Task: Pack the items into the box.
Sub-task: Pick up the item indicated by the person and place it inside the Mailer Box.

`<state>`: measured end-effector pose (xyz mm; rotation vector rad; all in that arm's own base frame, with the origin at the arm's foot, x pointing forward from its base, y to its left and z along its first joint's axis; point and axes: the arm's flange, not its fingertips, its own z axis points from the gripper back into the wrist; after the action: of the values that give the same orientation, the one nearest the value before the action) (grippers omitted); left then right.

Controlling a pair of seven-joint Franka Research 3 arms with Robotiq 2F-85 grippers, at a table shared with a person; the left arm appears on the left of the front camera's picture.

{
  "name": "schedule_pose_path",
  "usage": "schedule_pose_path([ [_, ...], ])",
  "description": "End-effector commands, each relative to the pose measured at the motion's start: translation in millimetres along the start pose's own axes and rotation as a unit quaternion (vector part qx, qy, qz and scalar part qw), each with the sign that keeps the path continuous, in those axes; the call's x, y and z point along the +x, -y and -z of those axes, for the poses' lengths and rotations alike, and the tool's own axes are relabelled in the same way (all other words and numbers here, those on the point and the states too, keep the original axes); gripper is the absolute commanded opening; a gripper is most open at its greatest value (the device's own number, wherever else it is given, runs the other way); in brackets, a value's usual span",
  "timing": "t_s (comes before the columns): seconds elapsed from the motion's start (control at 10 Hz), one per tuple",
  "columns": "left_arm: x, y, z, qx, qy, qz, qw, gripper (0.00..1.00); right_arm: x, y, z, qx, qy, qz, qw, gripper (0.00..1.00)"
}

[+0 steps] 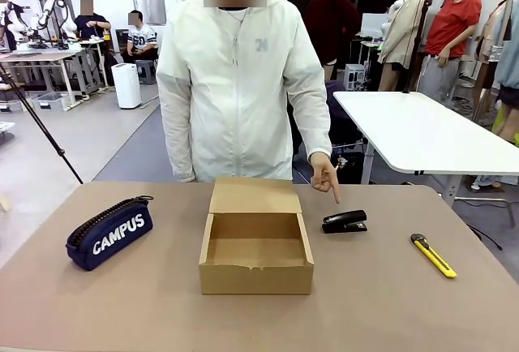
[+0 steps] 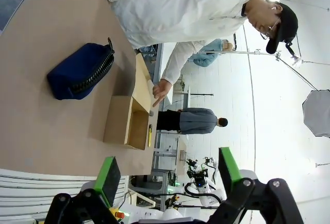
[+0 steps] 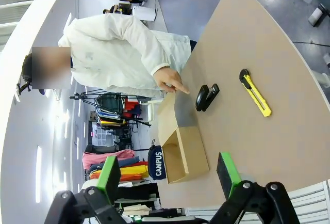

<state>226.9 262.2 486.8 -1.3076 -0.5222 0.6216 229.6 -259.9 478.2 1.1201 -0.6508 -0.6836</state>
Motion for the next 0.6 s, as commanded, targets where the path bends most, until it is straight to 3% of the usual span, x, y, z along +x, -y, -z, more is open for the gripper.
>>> schedule_pose_path([
  [0.0,-0.6,0.5,-1.9,-0.005,-0.002,0.007,1.0,1.0,7.1,-17.6,21.0,-0.052,-0.046,-0.027,0.997,1.0],
  [0.2,-0.6,0.5,-1.9,-0.005,-0.002,0.007,1.0,1.0,26.4,-67.5,101.7,-0.182,-0.124,-0.122,0.968,1.0],
  [0.3,-0.6,0.5,-1.9,-0.005,-0.002,0.007,1.0,1.0,27.6,-88.4,150.2,-0.24,-0.16,-0.177,0.941,1.0],
  [0.5,-0.6,0.5,-1.9,-0.005,-0.002,0.007,1.0,1.0,-2.6,-114.1,250.4,-0.364,-0.198,-0.318,0.853,1.0],
])
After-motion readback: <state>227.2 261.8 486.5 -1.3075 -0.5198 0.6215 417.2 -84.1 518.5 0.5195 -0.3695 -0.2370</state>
